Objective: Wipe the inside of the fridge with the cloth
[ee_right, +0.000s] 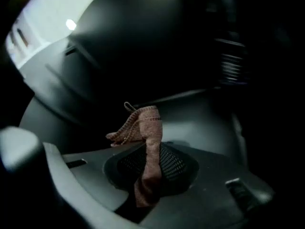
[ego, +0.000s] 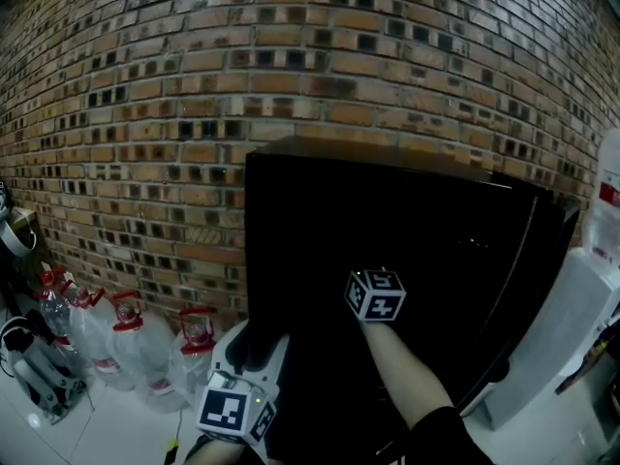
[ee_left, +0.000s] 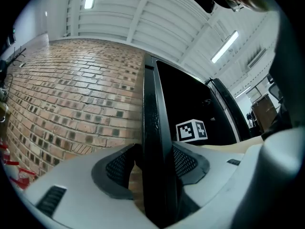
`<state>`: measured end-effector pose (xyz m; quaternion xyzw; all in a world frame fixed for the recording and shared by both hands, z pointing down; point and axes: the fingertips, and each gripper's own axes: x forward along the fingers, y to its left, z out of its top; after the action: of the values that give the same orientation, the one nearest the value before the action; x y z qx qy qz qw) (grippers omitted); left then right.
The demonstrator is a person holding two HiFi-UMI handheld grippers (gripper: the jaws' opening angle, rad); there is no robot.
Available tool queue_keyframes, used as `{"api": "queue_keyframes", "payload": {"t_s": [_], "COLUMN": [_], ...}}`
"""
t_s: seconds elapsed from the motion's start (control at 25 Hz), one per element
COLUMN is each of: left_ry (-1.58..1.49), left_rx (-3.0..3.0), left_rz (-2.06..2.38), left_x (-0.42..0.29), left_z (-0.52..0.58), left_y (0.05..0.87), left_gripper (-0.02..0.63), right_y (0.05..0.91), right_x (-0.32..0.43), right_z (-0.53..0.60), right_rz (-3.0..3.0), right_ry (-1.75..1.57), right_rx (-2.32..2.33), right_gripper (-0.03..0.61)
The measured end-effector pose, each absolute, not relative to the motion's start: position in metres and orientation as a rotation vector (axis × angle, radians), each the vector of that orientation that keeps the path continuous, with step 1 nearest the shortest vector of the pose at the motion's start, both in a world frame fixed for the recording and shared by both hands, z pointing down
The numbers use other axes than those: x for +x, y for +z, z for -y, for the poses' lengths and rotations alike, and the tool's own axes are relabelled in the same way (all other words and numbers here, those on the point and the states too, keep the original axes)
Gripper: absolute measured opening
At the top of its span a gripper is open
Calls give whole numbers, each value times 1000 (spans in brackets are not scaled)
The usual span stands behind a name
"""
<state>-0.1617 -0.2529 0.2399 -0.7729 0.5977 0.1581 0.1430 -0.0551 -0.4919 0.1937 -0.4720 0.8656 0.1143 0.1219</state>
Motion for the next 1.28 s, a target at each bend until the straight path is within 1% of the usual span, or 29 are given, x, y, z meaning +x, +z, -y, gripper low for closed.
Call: {"api": "queue_keyframes", "payload": {"t_s": [0.12, 0.36, 0.72, 1.0, 1.28], "left_ry": [475, 465, 448, 451, 481], "left_rx": [-2224, -2226, -2220, -2210, -2198], "left_rz": [-1720, -1714, -1709, -1714, -1736], "left_x": [-160, -159, -159, -159, -162], "left_z": [253, 254, 254, 256, 255], "left_y": [240, 241, 242, 242, 243], "left_gripper": [222, 222, 229, 229, 218], "right_y": [194, 184, 205, 206, 206], "right_x": [-90, -140, -156, -132, -75], "right_z": [483, 487, 523, 532, 539], "right_rz": [-2621, -2690, -2720, -2676, -2603], "right_ry": [420, 442, 522, 508, 456], "right_rx": [-1289, -1200, -1352, -1445, -1565], "right_gripper": [74, 74, 74, 75, 75]}}
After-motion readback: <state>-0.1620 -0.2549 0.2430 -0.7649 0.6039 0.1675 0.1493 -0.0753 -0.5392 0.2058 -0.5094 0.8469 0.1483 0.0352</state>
